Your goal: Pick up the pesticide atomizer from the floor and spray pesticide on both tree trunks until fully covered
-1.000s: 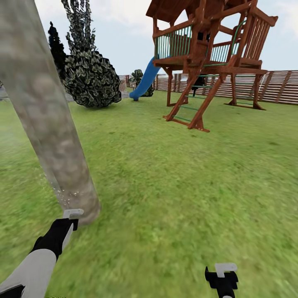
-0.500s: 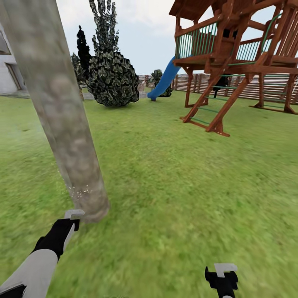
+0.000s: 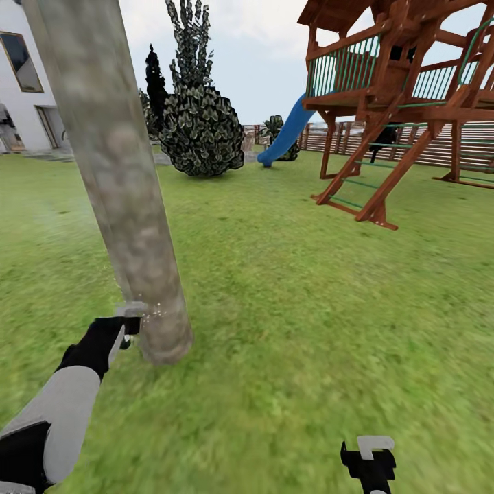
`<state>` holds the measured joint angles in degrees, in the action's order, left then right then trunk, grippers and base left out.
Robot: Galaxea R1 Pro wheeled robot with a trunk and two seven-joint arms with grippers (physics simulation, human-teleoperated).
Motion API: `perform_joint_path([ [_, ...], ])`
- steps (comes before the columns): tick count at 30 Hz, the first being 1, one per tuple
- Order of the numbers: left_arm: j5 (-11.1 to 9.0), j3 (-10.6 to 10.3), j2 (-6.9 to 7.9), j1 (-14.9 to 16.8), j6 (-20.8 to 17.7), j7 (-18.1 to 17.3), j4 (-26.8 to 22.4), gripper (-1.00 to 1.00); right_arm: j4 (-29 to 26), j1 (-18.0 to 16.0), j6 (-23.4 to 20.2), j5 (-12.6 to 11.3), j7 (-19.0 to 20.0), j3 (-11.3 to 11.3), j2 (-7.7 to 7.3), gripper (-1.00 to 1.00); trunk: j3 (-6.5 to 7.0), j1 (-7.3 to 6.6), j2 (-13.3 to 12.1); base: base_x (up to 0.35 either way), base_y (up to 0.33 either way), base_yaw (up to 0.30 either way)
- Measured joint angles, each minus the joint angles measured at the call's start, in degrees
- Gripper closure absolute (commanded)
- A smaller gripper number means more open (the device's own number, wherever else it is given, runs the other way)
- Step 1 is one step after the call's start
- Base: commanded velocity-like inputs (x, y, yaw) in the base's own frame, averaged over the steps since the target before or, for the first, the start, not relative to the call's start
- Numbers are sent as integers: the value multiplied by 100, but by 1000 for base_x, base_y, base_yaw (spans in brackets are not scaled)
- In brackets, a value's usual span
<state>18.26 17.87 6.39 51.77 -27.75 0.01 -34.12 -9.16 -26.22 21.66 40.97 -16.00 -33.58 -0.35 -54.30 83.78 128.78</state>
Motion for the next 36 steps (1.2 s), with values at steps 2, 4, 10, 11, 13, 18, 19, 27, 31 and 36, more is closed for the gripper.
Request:
perform_joint_path([
  [2, -61, -10, 61, 16, -4, -49, -5, 100, 0, 0, -4, -1, -3, -1, 1, -100, 0, 0, 0, 0, 0, 0],
  [4, -102, -79, -169, 35, -4, -54, -14, 100, 0, 0, -6, -1, -3, -1, 3, -100, 0, 0, 0, 0, 0, 0],
  [10, -74, -133, 191, 175, -151, -73, -31, 100, 0, 0, -9, 0, -4, -1, 3, -100, 0, 0, 0, 0, 0, 0],
  [11, -82, -135, 159, 180, -152, -74, -33, 100, 0, 0, -9, 0, -4, -1, 1, -100, 0, 0, 0, 0, 0, 0],
  [13, -96, -138, 58, 216, -154, -77, -42, 100, 0, 0, -9, 0, -5, -1, 1, -100, 0, 0, 0, 0, 0, 0],
  [18, -18, -132, 300, 388, -358, -80, -45, 100, 0, 0, -9, 0, -4, 0, 2, -100, 0, 0, 0, 0, 0, 0],
  [19, -48, -132, 367, 395, -375, -84, -57, 100, 0, 0, -9, 0, -4, 0, 2, -100, 0, 0, 0, 0, 0, 0],
  [27, -96, -245, 371, 389, -407, -250, -250, 100, 0, 0, -9, 0, -5, -1, 1, -100, 0, 1, 0, -60, 17, 0],
  [31, -90, -287, 478, 462, -479, -287, -314, 100, 0, 0, -9, 0, -5, 0, 3, -100, 0, 0, 0, -5, 1, 0],
  [36, -85, -297, 733, 630, -712, -319, -331, 100, 0, 0, -9, 0, -4, 0, 3, -100, 0, 0, 0, 0, 0, 0],
])
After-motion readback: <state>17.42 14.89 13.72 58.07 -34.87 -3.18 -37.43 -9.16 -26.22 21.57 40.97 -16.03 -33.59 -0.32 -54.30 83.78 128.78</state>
